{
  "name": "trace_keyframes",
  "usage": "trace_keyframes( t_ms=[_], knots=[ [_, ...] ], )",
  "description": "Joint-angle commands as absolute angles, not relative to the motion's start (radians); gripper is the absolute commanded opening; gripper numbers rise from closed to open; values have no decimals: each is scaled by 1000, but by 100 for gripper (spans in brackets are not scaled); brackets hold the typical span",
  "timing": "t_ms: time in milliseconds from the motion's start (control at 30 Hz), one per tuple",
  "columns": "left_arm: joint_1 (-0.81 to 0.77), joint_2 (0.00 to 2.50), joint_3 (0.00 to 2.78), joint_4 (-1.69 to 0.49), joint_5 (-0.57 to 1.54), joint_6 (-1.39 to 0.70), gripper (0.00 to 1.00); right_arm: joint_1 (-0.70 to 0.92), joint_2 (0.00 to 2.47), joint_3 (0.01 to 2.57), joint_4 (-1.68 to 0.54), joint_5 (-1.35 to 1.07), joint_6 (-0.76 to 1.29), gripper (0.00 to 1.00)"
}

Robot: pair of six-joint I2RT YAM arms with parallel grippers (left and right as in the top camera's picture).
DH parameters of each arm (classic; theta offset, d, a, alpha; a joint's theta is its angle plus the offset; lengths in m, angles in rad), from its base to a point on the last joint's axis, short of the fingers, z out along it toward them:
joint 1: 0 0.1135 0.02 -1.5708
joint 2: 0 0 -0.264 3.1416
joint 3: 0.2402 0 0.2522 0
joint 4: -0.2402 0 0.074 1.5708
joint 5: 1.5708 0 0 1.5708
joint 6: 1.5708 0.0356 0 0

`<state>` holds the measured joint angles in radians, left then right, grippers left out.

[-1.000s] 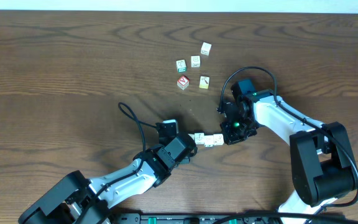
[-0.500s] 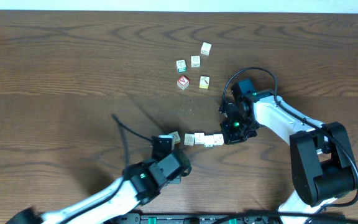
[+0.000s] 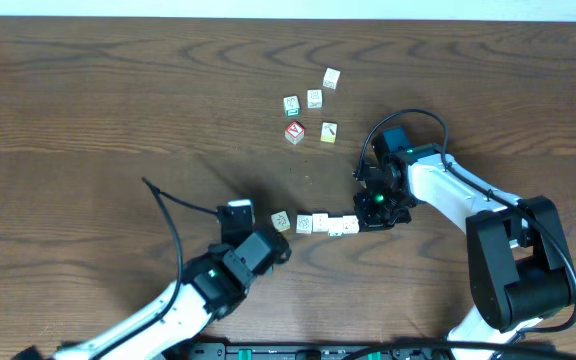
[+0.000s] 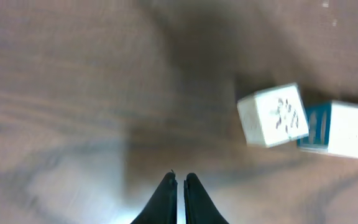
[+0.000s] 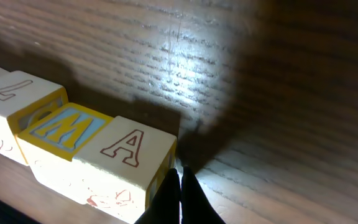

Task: Lift 5 blocks

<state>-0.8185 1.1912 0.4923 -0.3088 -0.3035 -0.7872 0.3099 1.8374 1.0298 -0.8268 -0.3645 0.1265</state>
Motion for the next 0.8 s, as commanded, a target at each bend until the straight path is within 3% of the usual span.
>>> trace_keyframes(
  t_ms=[0, 333, 767],
  knots=[
    [-783, 1263, 489, -251, -278, -709, 8, 316, 1837, 1024, -823, -380, 142, 1],
    [-757, 1489, 489, -80, -193, -688, 7, 316, 1837, 1024, -817, -397, 141, 1],
    [-757, 1515, 489, 6, -191, -665, 8, 316, 1837, 1024, -773, -398, 107, 2]
  ],
)
